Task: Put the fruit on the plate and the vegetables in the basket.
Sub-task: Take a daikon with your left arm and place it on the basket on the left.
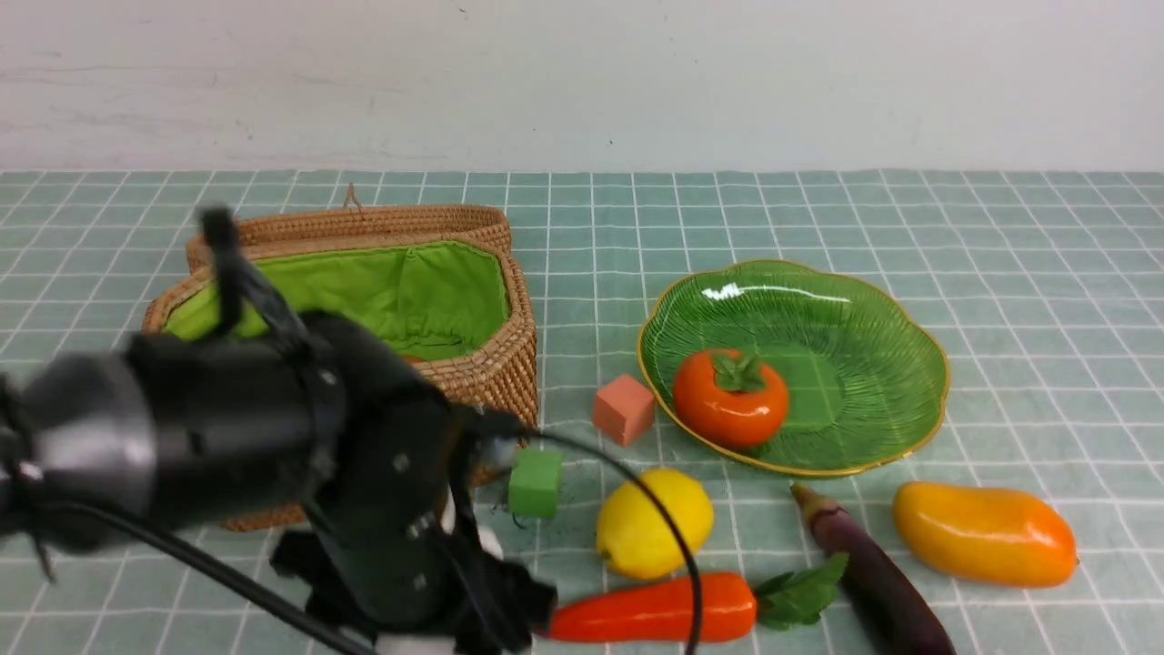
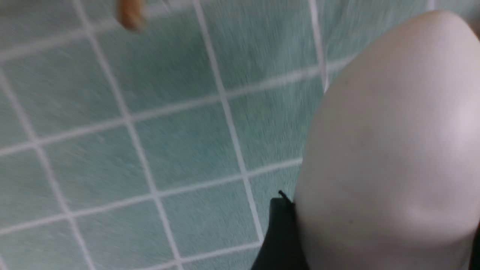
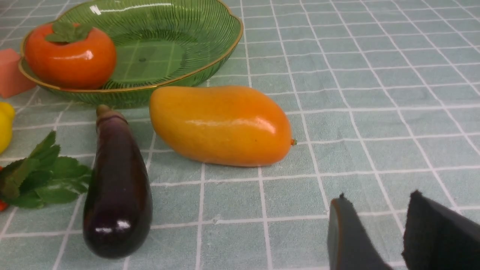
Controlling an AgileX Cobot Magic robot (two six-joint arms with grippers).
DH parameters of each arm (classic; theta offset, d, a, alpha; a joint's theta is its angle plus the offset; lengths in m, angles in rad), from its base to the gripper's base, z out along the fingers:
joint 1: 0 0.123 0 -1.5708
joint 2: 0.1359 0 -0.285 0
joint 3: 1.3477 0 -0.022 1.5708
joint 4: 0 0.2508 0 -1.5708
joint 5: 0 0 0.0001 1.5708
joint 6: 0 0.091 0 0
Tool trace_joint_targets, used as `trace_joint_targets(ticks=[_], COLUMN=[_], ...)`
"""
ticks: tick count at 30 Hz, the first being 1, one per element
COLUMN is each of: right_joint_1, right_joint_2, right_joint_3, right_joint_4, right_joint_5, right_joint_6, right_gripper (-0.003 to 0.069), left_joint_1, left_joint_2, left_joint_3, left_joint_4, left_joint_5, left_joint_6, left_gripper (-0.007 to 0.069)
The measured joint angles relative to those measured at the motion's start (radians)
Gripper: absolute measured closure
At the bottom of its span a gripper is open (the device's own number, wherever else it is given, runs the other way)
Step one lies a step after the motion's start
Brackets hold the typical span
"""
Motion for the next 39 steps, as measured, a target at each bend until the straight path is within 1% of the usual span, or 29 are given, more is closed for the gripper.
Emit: trace_joint_targets(ticks=[2, 3, 5, 7, 10, 11, 12, 13, 14, 15, 16, 18, 21, 25, 28, 32, 36, 39], right_joint_1=[0.000, 0.000, 0.000, 0.000, 0.000, 0.000, 0.000, 0.000, 0.000, 0.000, 0.000, 0.000, 0.000, 0.000, 0.000, 0.000, 0.000, 0.000], right_joint_2=[0.000, 0.000, 0.000, 0.000, 0.000, 0.000, 0.000, 0.000, 0.000, 0.000, 0.000, 0.000, 0.000, -0.001, -0.001, -0.001, -0.001, -0.001], right_joint_3=[0.000, 0.000, 0.000, 0.000, 0.000, 0.000, 0.000, 0.000, 0.000, 0.000, 0.000, 0.000, 0.000, 0.000, 0.000, 0.000, 0.000, 0.000], right_joint_4=[0.000, 0.000, 0.000, 0.000, 0.000, 0.000, 0.000, 0.000, 0.000, 0.000, 0.000, 0.000, 0.000, 0.000, 0.000, 0.000, 0.000, 0.000], right_joint_5=[0.000, 0.000, 0.000, 0.000, 0.000, 0.000, 0.000, 0.000, 0.000, 0.000, 0.000, 0.000, 0.000, 0.000, 0.000, 0.000, 0.000, 0.000], right_joint_6=[0.000, 0.000, 0.000, 0.000, 0.000, 0.000, 0.000, 0.000, 0.000, 0.000, 0.000, 0.000, 0.000, 0.000, 0.000, 0.000, 0.000, 0.000], right_gripper=[0.0418, 0.0418, 0.0418, 0.0418, 0.0418, 0.0418, 0.0418, 0.0418, 0.0418, 0.0418, 0.0418, 0.0418, 0.0418, 0.0418, 0.0418, 0.0418, 0.0418, 0.0418], left_joint_1=[0.064, 0.110, 0.169, 0.272, 0.336, 0.347, 0.353, 0.355, 0.356, 0.355, 0.355, 0.347, 0.344, 0.344, 0.344, 0.344, 0.344, 0.344], left_joint_2=[-0.050, -0.073, -0.091, -0.101, -0.101, -0.101, -0.099, -0.096, -0.087, -0.080, -0.075, -0.036, 0.006, 0.054, 0.072, 0.068, 0.039, -0.019], left_joint_3=[-0.054, -0.092, -0.142, -0.241, -0.316, -0.335, -0.343, -0.344, -0.348, -0.348, -0.348, -0.348, -0.348, -0.348, -0.348, -0.348, -0.348, -0.348], left_joint_4=[0.003, 0.003, 0.007, 0.030, 0.094, 0.134, 0.174, 0.182, 0.250, 0.283, 0.291, 0.394, 0.433, 0.436, 0.418, 0.401, 0.375, 0.352], left_joint_5=[0.022, 0.035, 0.053, 0.080, 0.075, 0.058, 0.029, 0.016, -0.039, -0.073, -0.090, -0.200, -0.248, -0.213, -0.163, -0.144, -0.125, -0.099], left_joint_6=[-0.001, 0.007, 0.027, 0.129, 0.301, 0.382, 0.431, 0.453, 0.512, 0.530, 0.541, 0.541, 0.521, 0.515, 0.514, 0.512, 0.512, 0.512], left_gripper=[0.0103, 0.0103, 0.0103, 0.0103, 0.0103, 0.0103, 0.0103, 0.0103, 0.0103, 0.0103, 0.0103, 0.0103, 0.0103, 0.0101, 0.0055, 0.0002, 0.0001, 0.0026])
